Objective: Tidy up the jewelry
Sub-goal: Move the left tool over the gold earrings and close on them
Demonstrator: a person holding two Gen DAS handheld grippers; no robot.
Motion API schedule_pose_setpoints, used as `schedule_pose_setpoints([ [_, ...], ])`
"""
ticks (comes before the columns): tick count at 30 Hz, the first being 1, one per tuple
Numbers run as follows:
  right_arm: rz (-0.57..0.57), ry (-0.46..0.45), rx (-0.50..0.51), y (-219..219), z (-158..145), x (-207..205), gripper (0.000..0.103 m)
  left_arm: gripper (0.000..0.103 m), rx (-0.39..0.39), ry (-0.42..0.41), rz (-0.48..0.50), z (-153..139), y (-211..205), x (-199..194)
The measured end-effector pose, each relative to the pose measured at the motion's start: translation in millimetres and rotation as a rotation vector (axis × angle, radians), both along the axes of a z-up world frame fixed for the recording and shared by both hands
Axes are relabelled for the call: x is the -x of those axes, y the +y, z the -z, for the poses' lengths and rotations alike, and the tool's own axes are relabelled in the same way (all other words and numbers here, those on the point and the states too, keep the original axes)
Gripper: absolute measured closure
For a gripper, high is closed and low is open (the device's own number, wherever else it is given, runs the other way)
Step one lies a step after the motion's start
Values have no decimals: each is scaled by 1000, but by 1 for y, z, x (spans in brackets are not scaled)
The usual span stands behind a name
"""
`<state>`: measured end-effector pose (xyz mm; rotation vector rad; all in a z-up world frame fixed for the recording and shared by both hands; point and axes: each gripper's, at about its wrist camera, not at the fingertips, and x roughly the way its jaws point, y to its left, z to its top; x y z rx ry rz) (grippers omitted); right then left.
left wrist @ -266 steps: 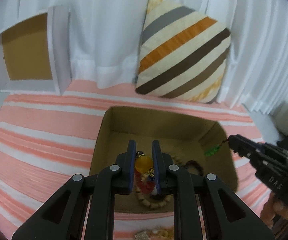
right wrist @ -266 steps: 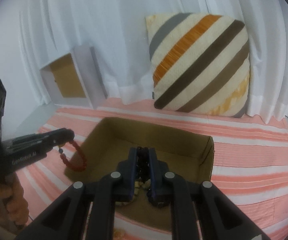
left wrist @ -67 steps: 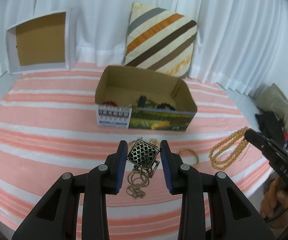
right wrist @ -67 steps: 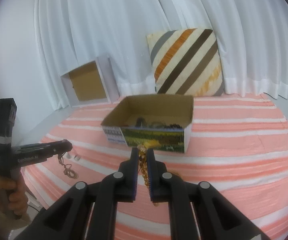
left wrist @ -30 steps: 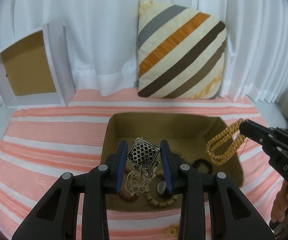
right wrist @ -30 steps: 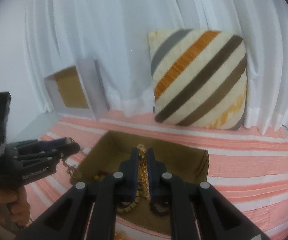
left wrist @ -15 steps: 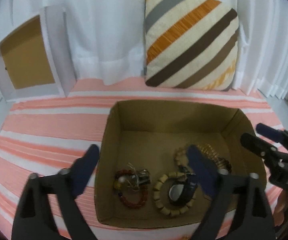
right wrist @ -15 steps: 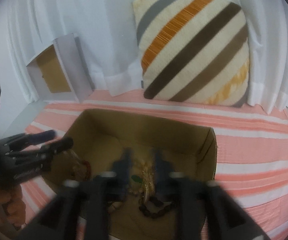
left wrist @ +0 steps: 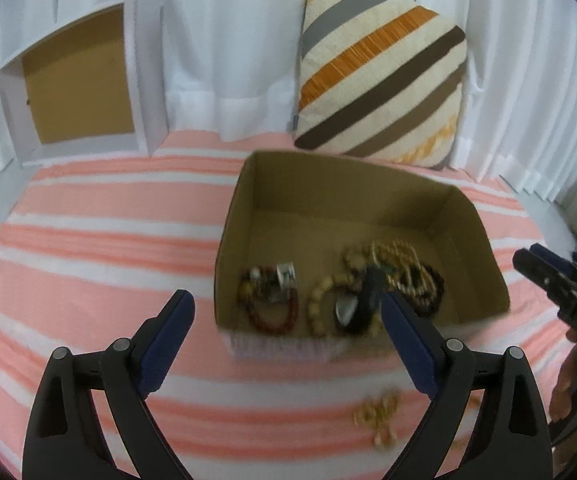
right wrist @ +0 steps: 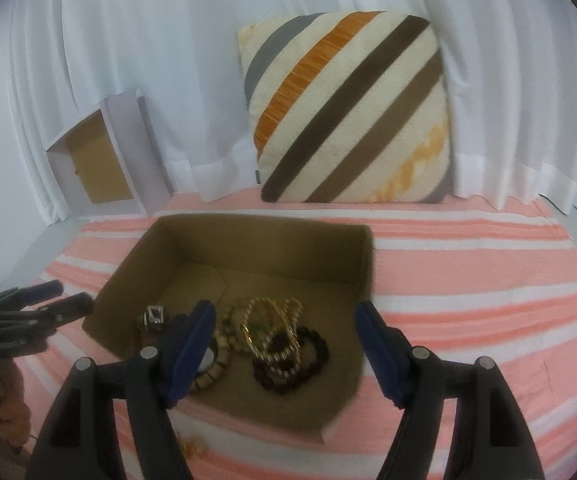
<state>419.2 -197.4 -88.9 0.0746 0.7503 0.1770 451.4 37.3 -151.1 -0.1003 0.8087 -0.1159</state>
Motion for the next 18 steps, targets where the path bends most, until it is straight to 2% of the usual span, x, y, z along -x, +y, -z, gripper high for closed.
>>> schedule_pose_setpoints([
  [4,22,-8,3,-9,2,26,29,7,-1,17,10,15,-4,38],
  [10,77,-9,109,-14,18,76,28,7,-21,42,22,34,-19,80],
  [13,75,-15,88,-18,27,106,28,7,-26,49,23,44,-25,100],
  [18,64,26,51,-24,50,140,28,7,-67,84,33,61,-39,118],
])
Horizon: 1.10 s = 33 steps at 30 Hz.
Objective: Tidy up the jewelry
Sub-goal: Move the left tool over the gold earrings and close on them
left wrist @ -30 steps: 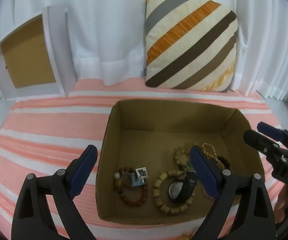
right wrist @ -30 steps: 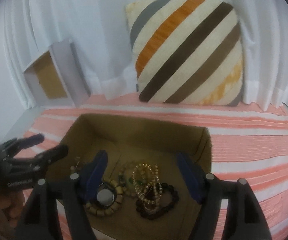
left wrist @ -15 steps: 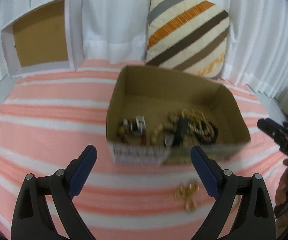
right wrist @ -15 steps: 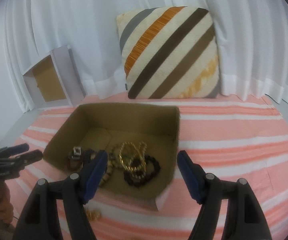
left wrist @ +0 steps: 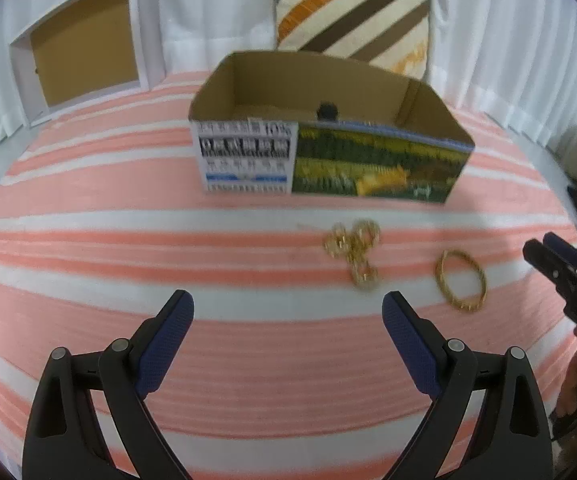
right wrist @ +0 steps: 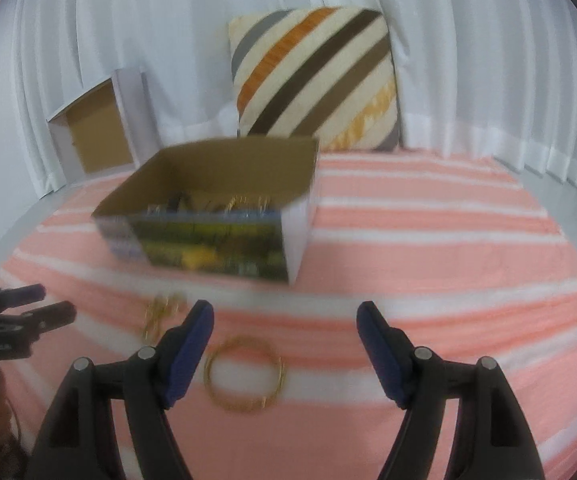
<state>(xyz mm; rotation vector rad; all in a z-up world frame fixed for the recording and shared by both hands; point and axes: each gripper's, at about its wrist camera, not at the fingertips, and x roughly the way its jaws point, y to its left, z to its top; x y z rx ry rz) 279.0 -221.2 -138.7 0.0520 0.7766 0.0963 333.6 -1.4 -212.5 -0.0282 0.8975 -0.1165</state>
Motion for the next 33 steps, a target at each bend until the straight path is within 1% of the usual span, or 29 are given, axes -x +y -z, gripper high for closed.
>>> schedule_pose_setpoints([
  [2,13,19,3,-2,9,11,28,7,-11,-4,0,2,-3,4],
  [5,31,20,9,-6,15,22,28,7,-25,-15,0,1,-7,8],
  [12,27,4,42,-3,16,34,28,7,-26,-23,-9,-1,-9,9],
  [17,14,5,41,1,18,36,28,7,-30,-15,-12,4,-6,9],
  [20,-5,14,38,4,20,37,28,7,-4,9,-19,14,1,9],
  [25,-5,30,22,2,25,36,28,7,79,49,-31,27,12,2],
  [27,1,37,14,0,28,35,28,7,104,50,-18,28,10,-4],
  [29,6,45,4,-2,31,34,28,7,117,45,17,25,1,-15],
  [31,7,53,-8,-3,33,35,28,7,118,42,55,23,-10,-26],
  [33,5,55,-13,-4,34,37,28,7,91,37,88,24,-25,-42],
])
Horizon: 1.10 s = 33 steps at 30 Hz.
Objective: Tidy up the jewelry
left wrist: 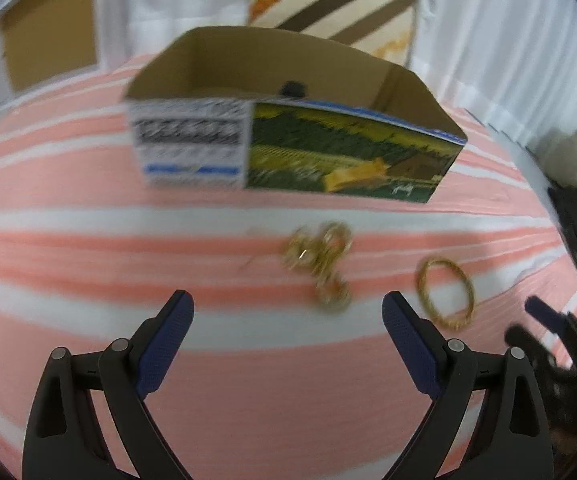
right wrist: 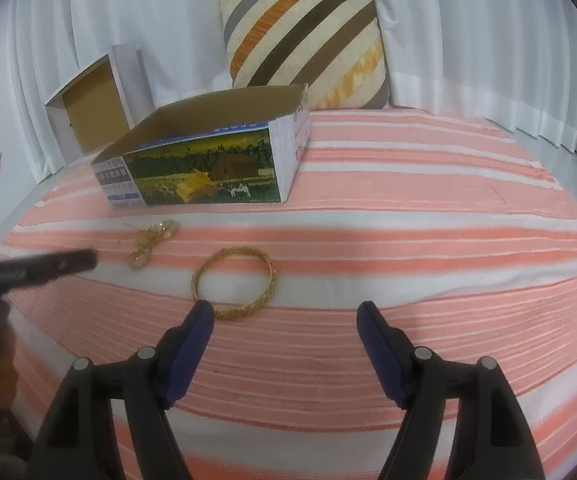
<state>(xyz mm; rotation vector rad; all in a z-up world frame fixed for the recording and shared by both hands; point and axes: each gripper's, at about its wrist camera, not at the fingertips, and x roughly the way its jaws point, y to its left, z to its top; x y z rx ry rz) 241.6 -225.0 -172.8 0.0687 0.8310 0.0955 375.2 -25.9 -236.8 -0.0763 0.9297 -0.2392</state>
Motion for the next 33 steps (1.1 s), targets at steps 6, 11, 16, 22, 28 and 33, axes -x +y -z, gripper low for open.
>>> schedule_pose_setpoints([
  [6,0,2,-15,-3,0,7,28,8,-88,20,26,16,-29,-35],
  [11,14,9,-24,-9,3,10,28,53,-150,-31,61,21,-41,-31],
  [16,27,24,-38,-14,8,10,28,93,-133,-38,90,20,-35,-20],
  [22,27,24,-38,-15,9,9,28,94,-61,-30,59,16,-1,12],
  [28,-5,49,-61,-8,10,0,28,94,-18,-17,-1,13,37,53],
  [33,-126,25,-97,17,-1,-6,28,94,6,-1,-27,15,52,72],
])
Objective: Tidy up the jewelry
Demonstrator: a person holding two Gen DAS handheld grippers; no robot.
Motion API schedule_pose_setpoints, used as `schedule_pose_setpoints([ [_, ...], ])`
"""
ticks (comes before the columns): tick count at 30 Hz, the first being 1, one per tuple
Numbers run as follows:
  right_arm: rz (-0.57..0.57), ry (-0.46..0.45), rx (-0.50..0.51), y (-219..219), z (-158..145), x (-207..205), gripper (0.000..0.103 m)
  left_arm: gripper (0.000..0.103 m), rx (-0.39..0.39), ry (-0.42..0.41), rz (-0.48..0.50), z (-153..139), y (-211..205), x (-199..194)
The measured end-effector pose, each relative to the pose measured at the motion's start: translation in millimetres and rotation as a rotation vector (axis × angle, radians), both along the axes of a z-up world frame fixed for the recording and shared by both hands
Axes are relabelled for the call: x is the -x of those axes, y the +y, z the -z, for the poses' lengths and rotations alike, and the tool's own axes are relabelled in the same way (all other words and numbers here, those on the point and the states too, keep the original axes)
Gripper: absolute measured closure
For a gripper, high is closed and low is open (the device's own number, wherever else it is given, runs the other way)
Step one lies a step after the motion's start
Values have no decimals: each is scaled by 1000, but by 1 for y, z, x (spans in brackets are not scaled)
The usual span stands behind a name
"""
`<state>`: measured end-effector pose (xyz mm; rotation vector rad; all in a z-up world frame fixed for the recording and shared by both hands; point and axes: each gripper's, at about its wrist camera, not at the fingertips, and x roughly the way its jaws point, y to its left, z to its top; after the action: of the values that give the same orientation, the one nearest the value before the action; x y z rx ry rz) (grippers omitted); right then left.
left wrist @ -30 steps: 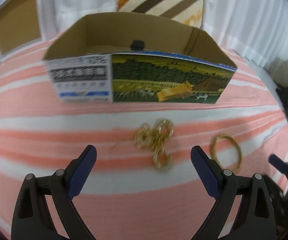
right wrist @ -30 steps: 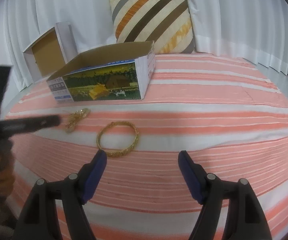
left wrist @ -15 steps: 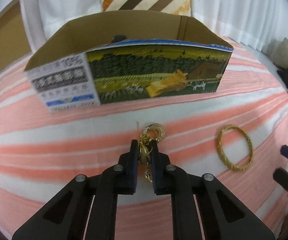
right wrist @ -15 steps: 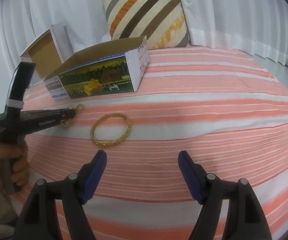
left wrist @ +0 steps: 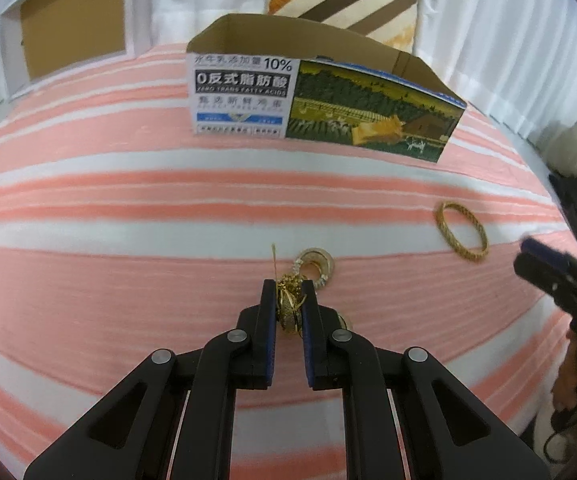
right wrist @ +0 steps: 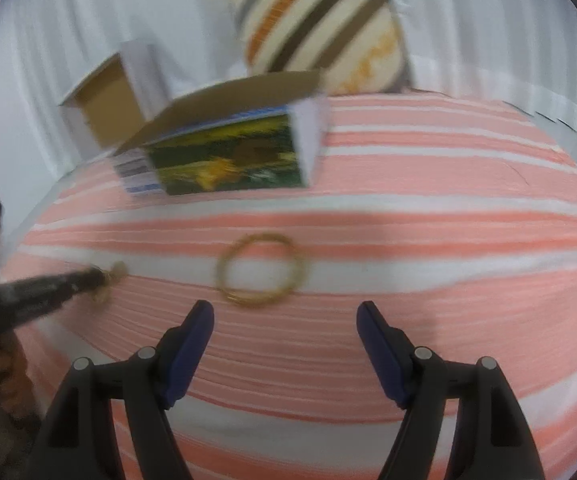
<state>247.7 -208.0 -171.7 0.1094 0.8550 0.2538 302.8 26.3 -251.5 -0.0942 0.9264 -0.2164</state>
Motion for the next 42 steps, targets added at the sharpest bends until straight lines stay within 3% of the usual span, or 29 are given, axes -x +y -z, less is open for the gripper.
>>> schedule_pose_setpoints([
  [3,-118,-7,15,26,-6,-12,28,94,-2,-2,1,1,-3,0],
  [8,-235,56,147,66,18,-47,52,94,5,1,2,0,-4,0],
  [10,-232,85,207,71,28,-52,82,94,10,3,1,0,-5,-2],
  [12,-221,72,213,69,26,-46,98,93,15,4,1,0,-3,0],
  [18,-253,73,222,55,21,1,98,92,50,25,9,0,6,8],
  [20,-263,67,223,51,19,16,98,80,63,24,6,0,9,11],
  [22,-257,46,222,45,17,23,96,39,67,8,-3,-3,12,15],
  [23,-256,39,211,42,14,27,94,32,62,-8,-10,-5,13,17],
  [24,-252,35,200,39,12,29,85,28,59,-17,-13,-7,14,19],
  [25,-244,26,185,36,8,32,68,28,52,-21,-7,-9,13,20],
  [27,-209,-19,142,25,-2,39,55,28,35,-14,-2,-8,12,19],
  [31,-126,-38,120,2,-11,42,55,29,6,10,-5,0,7,11],
  [35,-12,48,79,-27,2,31,55,29,-84,-2,13,3,-9,2],
  [38,6,82,63,-32,8,23,55,31,-147,-15,15,6,-17,3],
  [41,-27,114,123,-16,16,11,56,44,-154,-33,7,5,-20,7],
  [42,-31,125,164,-9,19,8,57,55,-153,-36,9,5,-21,8],
])
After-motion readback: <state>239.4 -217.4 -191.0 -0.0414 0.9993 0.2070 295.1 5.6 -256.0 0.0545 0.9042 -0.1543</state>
